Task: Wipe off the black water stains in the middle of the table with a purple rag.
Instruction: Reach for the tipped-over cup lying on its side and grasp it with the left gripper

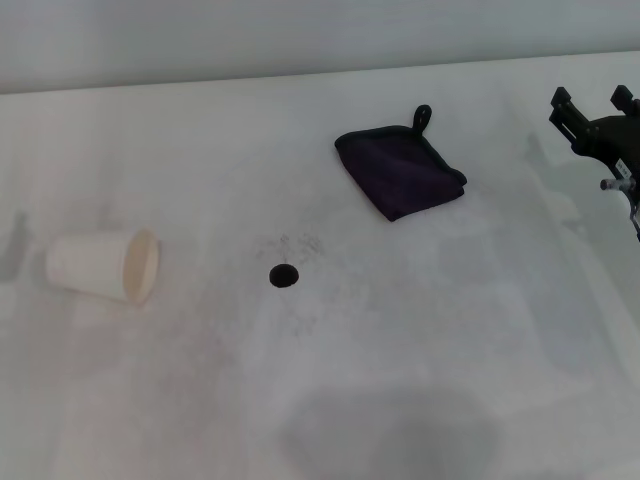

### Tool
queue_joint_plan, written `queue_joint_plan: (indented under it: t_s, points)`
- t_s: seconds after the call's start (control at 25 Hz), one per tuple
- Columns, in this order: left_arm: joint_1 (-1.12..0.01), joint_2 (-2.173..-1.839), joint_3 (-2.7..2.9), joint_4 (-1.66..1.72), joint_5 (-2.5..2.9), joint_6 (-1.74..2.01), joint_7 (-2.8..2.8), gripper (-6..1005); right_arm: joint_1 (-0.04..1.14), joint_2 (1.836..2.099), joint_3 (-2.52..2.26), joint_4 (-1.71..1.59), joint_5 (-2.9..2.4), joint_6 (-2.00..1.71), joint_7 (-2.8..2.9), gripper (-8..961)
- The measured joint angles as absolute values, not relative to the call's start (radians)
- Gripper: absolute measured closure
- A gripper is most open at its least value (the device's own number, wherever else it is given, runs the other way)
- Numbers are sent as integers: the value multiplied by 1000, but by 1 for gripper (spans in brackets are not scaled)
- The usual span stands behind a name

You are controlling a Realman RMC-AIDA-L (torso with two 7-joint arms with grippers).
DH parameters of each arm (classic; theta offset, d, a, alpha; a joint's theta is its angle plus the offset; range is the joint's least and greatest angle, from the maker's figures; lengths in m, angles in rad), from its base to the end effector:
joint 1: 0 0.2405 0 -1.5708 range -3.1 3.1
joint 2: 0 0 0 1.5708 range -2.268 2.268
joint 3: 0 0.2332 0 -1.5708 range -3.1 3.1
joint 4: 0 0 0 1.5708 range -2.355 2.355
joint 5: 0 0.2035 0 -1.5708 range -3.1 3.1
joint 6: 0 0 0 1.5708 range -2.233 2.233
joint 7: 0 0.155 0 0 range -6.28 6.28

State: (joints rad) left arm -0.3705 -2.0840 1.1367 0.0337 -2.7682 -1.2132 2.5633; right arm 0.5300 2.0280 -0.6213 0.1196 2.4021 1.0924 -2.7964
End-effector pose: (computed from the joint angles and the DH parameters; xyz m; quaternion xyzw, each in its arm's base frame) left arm -0.3453 0.2980 0.0126 -0.6486 -0.3621 -0.3575 0.5660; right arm 0.3436 0.3347 0.0130 -0.6625 0.3435 0.2793 0.6043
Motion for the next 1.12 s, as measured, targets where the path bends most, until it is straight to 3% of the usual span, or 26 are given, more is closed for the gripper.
queue_joint_plan:
  t_s: [0.8, 1.0, 1.12]
  points:
    - [-358, -2079, 1137, 56, -2713, -1292, 2506, 123, 522, 2028, -621, 118, 2402, 1094, -2796, 80]
    - [-355, -2040, 1138, 197, -2519, -1266, 2379, 123, 521, 2028, -621, 115, 2402, 1094, -2796, 80]
    - [-355, -1984, 1138, 293, -2338, -1249, 2253, 123, 523, 2028, -621, 110, 2402, 1095, -2796, 80]
